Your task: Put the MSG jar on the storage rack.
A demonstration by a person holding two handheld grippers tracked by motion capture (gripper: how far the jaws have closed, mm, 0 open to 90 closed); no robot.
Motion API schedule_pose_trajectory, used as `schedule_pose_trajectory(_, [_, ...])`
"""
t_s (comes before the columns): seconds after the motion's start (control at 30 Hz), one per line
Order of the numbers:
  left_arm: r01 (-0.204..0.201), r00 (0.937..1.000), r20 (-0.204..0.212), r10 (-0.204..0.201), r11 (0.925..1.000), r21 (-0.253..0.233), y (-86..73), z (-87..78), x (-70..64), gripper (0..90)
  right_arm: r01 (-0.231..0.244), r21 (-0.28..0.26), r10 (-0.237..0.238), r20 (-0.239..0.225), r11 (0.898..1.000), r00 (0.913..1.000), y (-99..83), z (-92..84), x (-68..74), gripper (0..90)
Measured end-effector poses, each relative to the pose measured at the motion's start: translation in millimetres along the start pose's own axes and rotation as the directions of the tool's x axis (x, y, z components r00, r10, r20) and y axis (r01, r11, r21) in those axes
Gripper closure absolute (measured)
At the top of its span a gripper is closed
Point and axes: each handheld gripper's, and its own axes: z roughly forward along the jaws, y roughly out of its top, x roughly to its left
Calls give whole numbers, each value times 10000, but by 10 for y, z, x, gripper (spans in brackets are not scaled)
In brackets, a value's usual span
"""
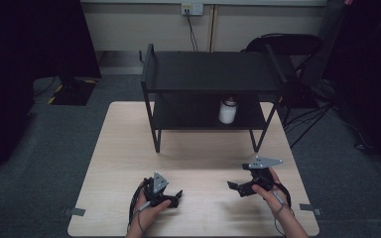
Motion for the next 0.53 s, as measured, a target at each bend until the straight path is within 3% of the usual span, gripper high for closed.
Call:
schedule_pose_trajectory(0.2, [3,10000,-1,-3,10000,4,1,0,0,6,458,302,-448,-333,9985,9984,-141,12,-26,0])
schedule_pose_trajectory(0.53, [7,10000,-10,-7,10000,9,-1,-5,-4,5,408,245,-399,-366,9989,9985,-213,-4,-41,0])
